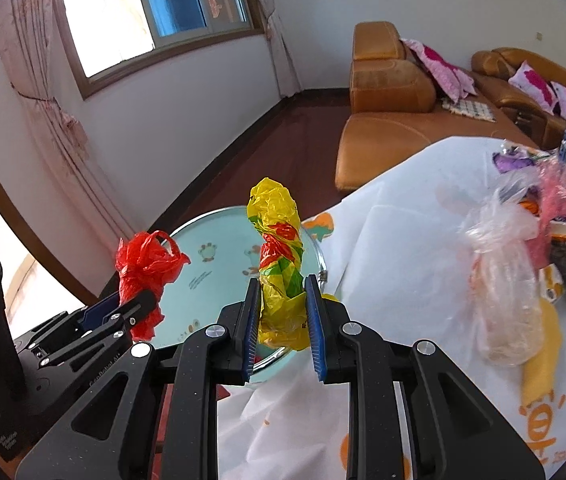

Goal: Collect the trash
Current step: 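Carry both items over the bin and open both tools to drop them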

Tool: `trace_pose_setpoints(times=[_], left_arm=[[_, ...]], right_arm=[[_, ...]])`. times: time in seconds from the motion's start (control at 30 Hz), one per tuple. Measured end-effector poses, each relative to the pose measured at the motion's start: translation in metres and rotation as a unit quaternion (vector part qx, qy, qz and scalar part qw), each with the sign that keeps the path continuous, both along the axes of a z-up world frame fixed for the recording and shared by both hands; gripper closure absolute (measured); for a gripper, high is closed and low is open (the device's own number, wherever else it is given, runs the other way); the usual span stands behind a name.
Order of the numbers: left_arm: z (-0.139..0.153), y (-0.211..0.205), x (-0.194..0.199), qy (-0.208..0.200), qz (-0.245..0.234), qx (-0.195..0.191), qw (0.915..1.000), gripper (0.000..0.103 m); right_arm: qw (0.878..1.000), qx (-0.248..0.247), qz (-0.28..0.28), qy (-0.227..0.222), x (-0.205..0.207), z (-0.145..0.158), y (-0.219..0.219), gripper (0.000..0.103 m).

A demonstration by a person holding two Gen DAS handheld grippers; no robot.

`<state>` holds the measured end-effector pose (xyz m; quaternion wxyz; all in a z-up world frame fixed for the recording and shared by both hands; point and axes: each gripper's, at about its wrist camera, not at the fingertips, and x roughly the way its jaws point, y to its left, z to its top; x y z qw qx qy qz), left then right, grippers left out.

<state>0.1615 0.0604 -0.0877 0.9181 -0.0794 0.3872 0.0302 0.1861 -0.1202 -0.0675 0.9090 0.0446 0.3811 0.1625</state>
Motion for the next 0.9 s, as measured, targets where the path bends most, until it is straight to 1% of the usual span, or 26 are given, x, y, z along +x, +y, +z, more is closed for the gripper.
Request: trace_pose_setpoints(times=[0.33, 0.43, 0.5, 0.53, 0.57, 0.6, 0.7, 0.77, 0.9], left_arm=[[-0.012, 0.001, 0.014, 0.018, 0.0, 0.007, 0.9998, 0.075], [-0.014, 0.002, 0.017, 0.024, 0.003, 0.011, 0.9996, 0.074], [-0.015, 0.001, 0.019, 0.025, 0.002, 0.013, 0.9996, 0.073], [-0.015, 0.0, 0.019, 0.026, 0.002, 0.015, 0.9996, 0.072], [-0.015, -0.001, 0.019, 0.025, 0.003, 0.017, 0.9995, 0.066], [-0.015, -0.001, 0.018, 0.026, 0.005, 0.019, 0.9995, 0.058], [-0.014, -0.002, 0.018, 0.026, 0.011, 0.023, 0.9993, 0.047], [-0.014, -0.003, 0.017, 0.025, 0.013, 0.024, 0.9993, 0.042], [-0.01, -0.007, 0.016, 0.022, 0.018, 0.034, 0.999, 0.035]], right_arm=[[0.999, 0.003, 0.017, 0.029, 0.021, -0.02, 0.018, 0.079], [0.999, 0.014, 0.024, 0.038, 0.026, -0.024, 0.021, 0.075], [0.998, 0.02, 0.027, 0.044, 0.029, -0.026, 0.02, 0.07], [0.998, 0.023, 0.026, 0.044, 0.029, -0.026, 0.02, 0.069], [0.998, 0.025, 0.023, 0.044, 0.029, -0.026, 0.018, 0.069], [0.998, 0.027, 0.021, 0.044, 0.03, -0.026, 0.017, 0.068], [0.999, 0.032, 0.012, 0.041, 0.028, -0.024, 0.011, 0.065], [0.999, 0.036, 0.005, 0.037, 0.025, -0.021, 0.006, 0.062], [0.999, 0.036, -0.005, 0.027, 0.021, -0.015, -0.001, 0.058]])
